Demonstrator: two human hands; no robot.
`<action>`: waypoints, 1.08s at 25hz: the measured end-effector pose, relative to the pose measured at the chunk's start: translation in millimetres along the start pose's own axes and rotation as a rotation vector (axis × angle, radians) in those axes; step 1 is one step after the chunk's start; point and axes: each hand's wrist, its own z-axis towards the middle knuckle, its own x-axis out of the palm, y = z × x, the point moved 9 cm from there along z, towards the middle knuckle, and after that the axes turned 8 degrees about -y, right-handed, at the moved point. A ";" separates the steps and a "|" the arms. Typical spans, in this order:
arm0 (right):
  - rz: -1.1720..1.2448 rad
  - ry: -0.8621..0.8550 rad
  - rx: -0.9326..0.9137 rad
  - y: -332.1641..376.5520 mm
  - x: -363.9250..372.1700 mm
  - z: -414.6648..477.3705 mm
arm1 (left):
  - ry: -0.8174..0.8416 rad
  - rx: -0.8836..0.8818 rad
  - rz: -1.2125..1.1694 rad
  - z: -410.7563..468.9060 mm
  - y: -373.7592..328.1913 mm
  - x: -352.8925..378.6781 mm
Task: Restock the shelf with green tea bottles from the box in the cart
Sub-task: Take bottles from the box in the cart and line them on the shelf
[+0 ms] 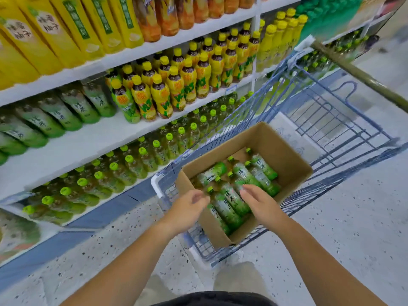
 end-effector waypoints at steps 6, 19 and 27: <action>-0.142 0.151 0.068 -59.6 -52.2 82.2 | -0.012 -0.172 -0.016 63.4 3.3 76.5; -0.469 0.345 0.089 -160.9 23.1 247.3 | -0.173 -0.465 0.069 206.4 100.5 166.9; -0.582 0.375 0.099 -206.5 70.5 270.4 | -0.235 -0.784 0.078 203.7 140.8 211.0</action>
